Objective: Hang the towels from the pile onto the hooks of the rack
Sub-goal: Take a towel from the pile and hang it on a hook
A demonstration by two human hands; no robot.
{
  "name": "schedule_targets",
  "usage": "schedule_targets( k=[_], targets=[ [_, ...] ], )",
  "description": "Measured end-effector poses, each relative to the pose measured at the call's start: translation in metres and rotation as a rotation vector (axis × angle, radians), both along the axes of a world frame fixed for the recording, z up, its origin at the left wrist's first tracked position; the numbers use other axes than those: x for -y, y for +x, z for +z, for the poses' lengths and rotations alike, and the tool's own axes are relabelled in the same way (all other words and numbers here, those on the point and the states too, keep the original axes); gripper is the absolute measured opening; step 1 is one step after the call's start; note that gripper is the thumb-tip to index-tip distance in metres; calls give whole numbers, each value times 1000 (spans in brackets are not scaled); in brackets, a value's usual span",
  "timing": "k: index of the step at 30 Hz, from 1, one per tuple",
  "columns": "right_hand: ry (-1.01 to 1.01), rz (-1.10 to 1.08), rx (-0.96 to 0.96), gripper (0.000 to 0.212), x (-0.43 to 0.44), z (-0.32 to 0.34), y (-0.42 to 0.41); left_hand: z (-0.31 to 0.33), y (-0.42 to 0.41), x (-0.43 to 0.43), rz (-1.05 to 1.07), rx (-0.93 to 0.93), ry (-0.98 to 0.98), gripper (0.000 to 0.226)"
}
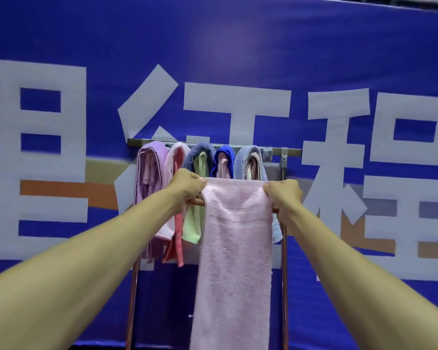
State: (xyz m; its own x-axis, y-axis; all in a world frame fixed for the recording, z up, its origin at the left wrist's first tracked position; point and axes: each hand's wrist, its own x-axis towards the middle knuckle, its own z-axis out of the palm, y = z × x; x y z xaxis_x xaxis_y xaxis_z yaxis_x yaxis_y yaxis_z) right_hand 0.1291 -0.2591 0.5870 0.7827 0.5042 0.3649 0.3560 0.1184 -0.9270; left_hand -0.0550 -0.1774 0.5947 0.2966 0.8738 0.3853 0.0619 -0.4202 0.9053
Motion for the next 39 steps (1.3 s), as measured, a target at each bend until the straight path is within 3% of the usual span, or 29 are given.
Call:
schedule_targets(
  k=[2,4,10,13,17,21,31,33,36,39],
  targets=[
    [7,64,-36,23,-1,-4,-5,-3,5,4,-52,96,-98,9],
    [21,136,-19,13,0,-7,-16,-7,12,13,-83,164,-150,7],
    [18,215,232,25,-7,-13,-38,-20,30,30,-3,136,-44,22],
    [-16,245,321,27,-5,-15,-37,-23,29,29,-46,153,-66,17],
    [1,352,344,20,-4,-19,-39,-23,28,36,-101,212,-123,3],
    [25,394,322,22,-5,-20,-37,-19,30,46,-156,325,-206,7],
    [-15,667,207,35,5,-17,-34,-12,31,49,-126,376,-214,7],
    [-49,710,261,36,8,-16,-32,-9,30,48,-141,364,-213,8],
    [-71,660,449,27,11,-16,-28,-3,25,45,-167,286,-215,10],
    [-8,612,379,19,8,-15,-33,-1,20,45,-210,247,-205,17]
  ],
)
